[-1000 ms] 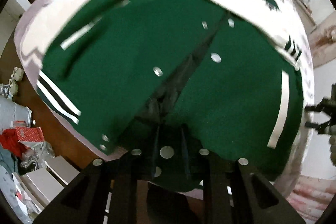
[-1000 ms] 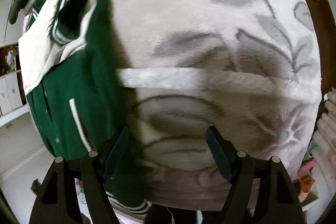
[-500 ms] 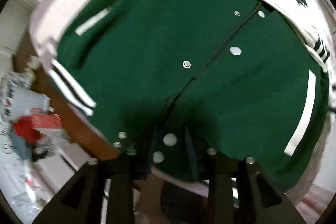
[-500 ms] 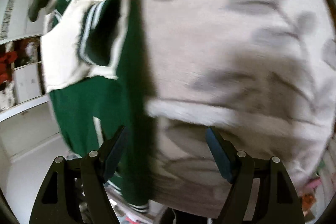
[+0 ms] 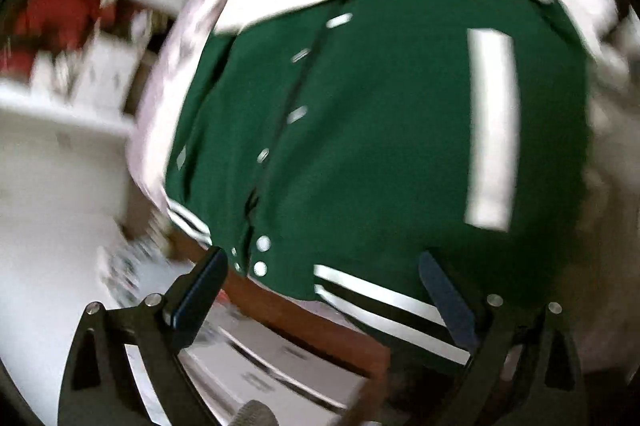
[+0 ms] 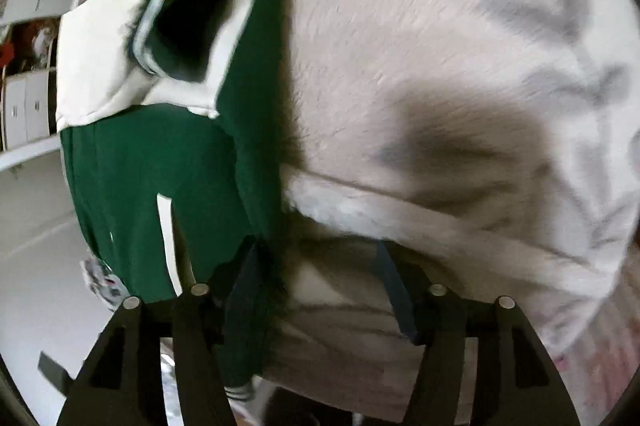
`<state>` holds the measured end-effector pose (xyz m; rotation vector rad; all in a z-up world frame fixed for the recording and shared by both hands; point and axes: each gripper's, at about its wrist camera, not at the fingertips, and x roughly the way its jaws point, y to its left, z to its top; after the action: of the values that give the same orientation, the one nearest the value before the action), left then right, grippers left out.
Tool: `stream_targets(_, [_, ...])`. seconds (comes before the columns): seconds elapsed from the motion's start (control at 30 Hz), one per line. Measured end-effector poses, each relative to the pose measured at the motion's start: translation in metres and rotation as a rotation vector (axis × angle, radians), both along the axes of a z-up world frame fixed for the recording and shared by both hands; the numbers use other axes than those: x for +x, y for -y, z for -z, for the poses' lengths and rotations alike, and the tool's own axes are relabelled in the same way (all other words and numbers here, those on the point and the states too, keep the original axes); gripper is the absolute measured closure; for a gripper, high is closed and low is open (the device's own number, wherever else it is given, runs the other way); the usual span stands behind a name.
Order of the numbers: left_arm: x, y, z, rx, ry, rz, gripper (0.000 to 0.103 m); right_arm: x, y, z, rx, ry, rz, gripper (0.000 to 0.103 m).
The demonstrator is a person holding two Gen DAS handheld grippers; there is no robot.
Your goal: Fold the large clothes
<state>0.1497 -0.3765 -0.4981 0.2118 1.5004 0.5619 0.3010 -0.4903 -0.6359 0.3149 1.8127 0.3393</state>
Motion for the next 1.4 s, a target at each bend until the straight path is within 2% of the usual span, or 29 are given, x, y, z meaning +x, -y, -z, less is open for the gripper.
stream_targets(0.07, [0.0, 0.041, 0.006, 0.058, -0.002, 0.105, 0.005, 0.0, 0.014, -0.016, -0.052, 0.036, -0.018, 0.04])
stream_targets(0.13, [0.004, 0.07, 0.008, 0.085, 0.005, 0.15, 0.005, -0.001, 0.034, -0.026, -0.072, 0.045, 0.007, 0.038])
stream_targets(0.2, [0.001, 0.093, 0.023, 0.059, -0.006, 0.172, 0.005, -0.001, 0.066, -0.03, -0.079, 0.032, 0.063, 0.038])
stream_targets(0.27, [-0.001, 0.106, 0.042, 0.039, -0.049, 0.18, 0.005, 0.0, 0.083, -0.031, -0.089, 0.026, 0.107, 0.038])
stream_targets(0.33, [0.001, 0.111, 0.071, 0.059, -0.097, 0.194, 0.005, -0.002, 0.106, -0.032, -0.106, 0.03, 0.155, 0.038])
stream_targets(0.4, [0.005, 0.105, 0.082, 0.063, -0.107, 0.193, 0.0, 0.006, 0.13, -0.024, -0.104, 0.032, 0.19, 0.037])
stream_targets(0.47, [0.01, 0.094, 0.082, 0.032, -0.081, 0.168, 0.0, 0.01, 0.14, -0.019, -0.039, 0.045, 0.225, 0.037])
stream_targets(0.57, [0.012, 0.072, 0.059, 0.073, -0.015, 0.135, 0.007, 0.029, 0.135, -0.008, 0.112, 0.076, 0.226, 0.031])
stream_targets(0.63, [0.012, 0.06, 0.044, 0.045, 0.011, 0.111, 0.032, 0.053, 0.122, 0.004, 0.283, 0.083, 0.229, 0.027])
stream_targets(0.67, [0.011, 0.053, 0.04, 0.022, 0.023, 0.103, 0.06, 0.061, 0.113, 0.01, 0.327, 0.076, 0.231, 0.026])
stream_targets(0.7, [0.011, 0.046, 0.035, -0.014, 0.04, 0.097, 0.074, 0.074, 0.103, 0.017, 0.389, 0.065, 0.234, 0.025])
stream_targets(0.83, [0.009, 0.039, 0.018, -0.04, 0.083, 0.107, 0.082, 0.127, 0.06, 0.046, 0.556, 0.046, 0.232, 0.023])
stream_targets(0.97, [0.012, 0.035, 0.005, -0.069, 0.108, 0.11, 0.084, 0.167, 0.032, 0.079, 0.577, -0.003, 0.302, 0.023])
stream_targets(1.0, [0.014, 0.031, 0.003, -0.083, 0.115, 0.107, 0.085, 0.163, 0.019, 0.086, 0.573, -0.003, 0.329, 0.029])
stream_targets(1.03, [0.016, 0.025, 0.0, -0.091, 0.122, 0.104, 0.085, 0.165, 0.016, 0.082, 0.564, 0.028, 0.36, 0.069])
stream_targets(1.07, [0.015, 0.02, -0.006, -0.101, 0.134, 0.098, 0.085, 0.167, 0.012, 0.078, 0.559, 0.034, 0.362, 0.086])
stream_targets(1.13, [0.015, 0.004, -0.019, -0.127, 0.16, 0.079, 0.086, 0.167, -0.001, 0.053, 0.478, 0.063, 0.355, 0.093])
stream_targets(1.23, [0.012, -0.035, -0.042, -0.184, 0.203, 0.015, 0.086, 0.172, -0.022, 0.007, 0.398, 0.089, 0.329, 0.094])
stream_targets(1.3, [0.01, -0.072, -0.059, -0.23, 0.237, -0.042, 0.086, 0.178, -0.041, -0.035, 0.359, 0.127, 0.292, 0.095])
stream_targets(1.4, [0.004, -0.128, -0.078, -0.314, 0.281, -0.136, 0.086, 0.191, -0.091, -0.1, 0.31, 0.177, 0.245, 0.095])
